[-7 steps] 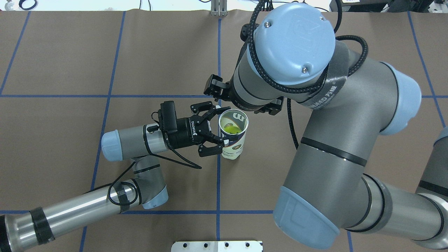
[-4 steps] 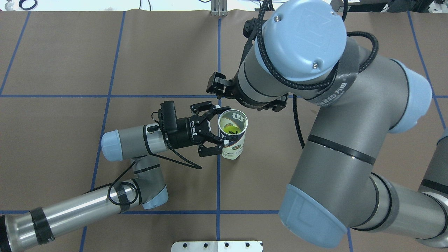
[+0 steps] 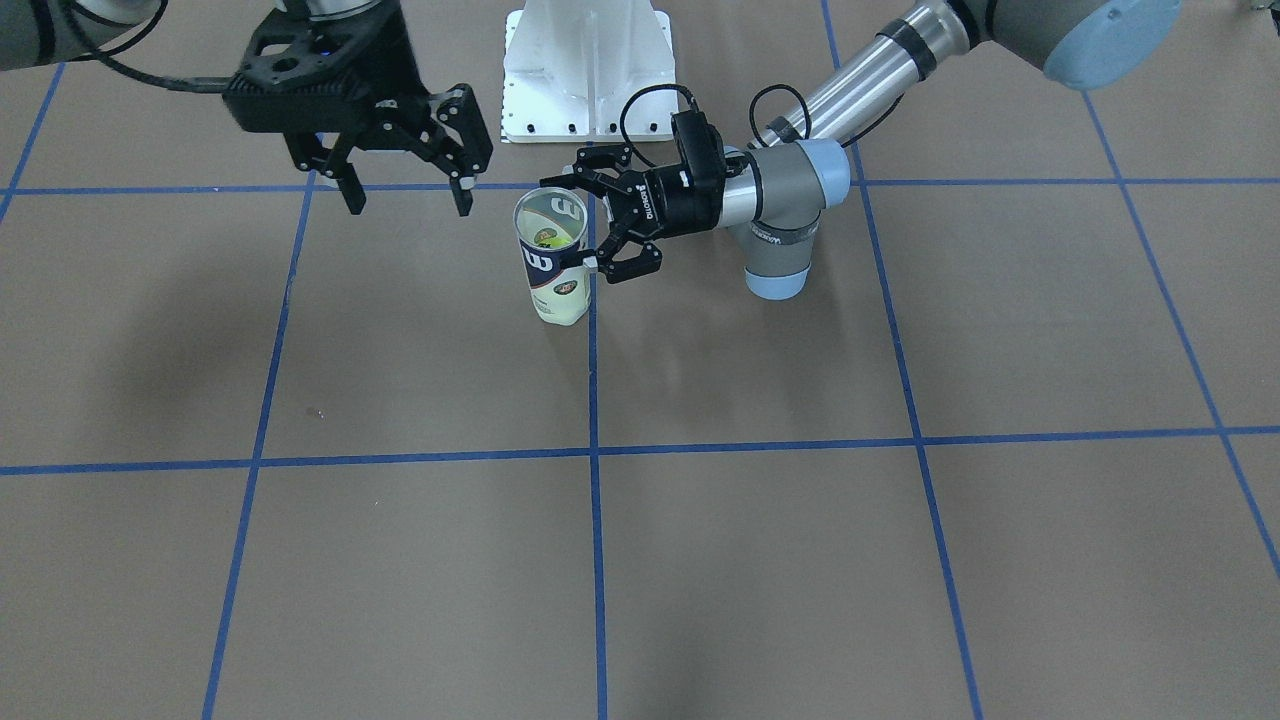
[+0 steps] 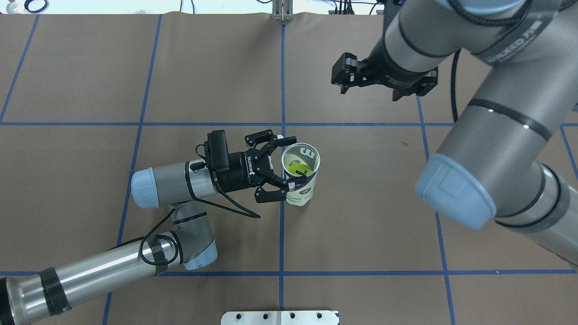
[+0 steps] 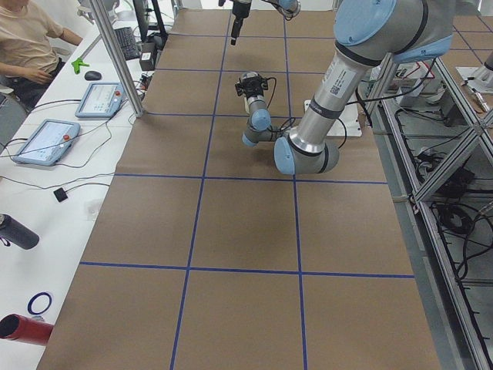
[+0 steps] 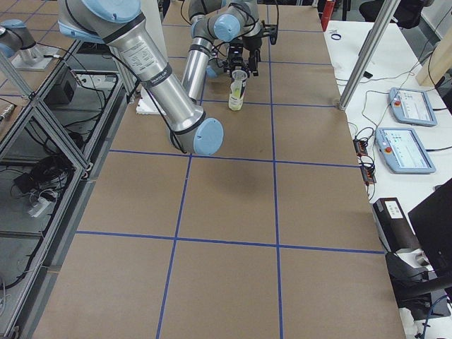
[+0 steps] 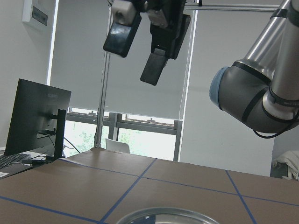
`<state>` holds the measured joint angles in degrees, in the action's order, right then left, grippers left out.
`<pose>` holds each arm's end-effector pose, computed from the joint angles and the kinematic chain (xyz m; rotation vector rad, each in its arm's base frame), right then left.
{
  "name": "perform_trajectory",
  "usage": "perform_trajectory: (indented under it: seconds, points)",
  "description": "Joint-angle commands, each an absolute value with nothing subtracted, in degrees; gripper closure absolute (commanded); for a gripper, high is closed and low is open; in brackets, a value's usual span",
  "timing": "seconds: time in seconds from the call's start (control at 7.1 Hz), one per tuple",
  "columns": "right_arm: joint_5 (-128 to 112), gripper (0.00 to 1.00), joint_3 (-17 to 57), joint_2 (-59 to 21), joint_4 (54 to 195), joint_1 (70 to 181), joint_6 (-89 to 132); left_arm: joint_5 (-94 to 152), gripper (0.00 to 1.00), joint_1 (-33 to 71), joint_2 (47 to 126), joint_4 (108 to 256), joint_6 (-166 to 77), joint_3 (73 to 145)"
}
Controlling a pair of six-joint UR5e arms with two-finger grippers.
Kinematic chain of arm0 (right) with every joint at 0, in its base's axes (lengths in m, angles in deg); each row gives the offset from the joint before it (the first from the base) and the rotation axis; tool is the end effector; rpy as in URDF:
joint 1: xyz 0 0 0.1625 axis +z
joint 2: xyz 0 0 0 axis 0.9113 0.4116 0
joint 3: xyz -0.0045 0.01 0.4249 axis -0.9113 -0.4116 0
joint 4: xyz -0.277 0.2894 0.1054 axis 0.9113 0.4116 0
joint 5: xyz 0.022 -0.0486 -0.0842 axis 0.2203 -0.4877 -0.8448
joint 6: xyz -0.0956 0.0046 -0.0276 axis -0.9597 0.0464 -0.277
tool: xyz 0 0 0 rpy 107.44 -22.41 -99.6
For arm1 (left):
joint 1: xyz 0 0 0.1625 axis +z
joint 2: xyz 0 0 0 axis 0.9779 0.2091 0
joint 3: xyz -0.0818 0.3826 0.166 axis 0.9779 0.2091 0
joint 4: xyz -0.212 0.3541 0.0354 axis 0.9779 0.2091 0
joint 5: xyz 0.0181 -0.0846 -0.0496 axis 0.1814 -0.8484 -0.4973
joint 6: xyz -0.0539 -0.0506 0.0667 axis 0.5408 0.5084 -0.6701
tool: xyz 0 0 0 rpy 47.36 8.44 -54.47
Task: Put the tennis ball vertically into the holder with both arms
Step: 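Raise the open right gripper away from the can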
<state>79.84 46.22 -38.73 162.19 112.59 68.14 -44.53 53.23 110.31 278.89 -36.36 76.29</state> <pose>-0.3038 -0.4674 0.1151 0.1898 -0.8315 0.1826 0.5606 -0.3948 0.2511 1.6958 1.7070 0.4567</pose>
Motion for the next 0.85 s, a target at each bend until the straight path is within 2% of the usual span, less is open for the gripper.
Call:
perform_trajectory:
  seconds: [0.0,0.7]
  points:
    - [83.69,0.01,45.89,-34.14,162.20,119.46,57.15,-44.53,0.01,53.32,110.17,278.93,-35.97,77.66]
    - [85.01,0.01,39.76,-31.06,161.24,127.11,42.06,-44.53,0.01,51.58,109.99,278.66,-32.57,87.05]
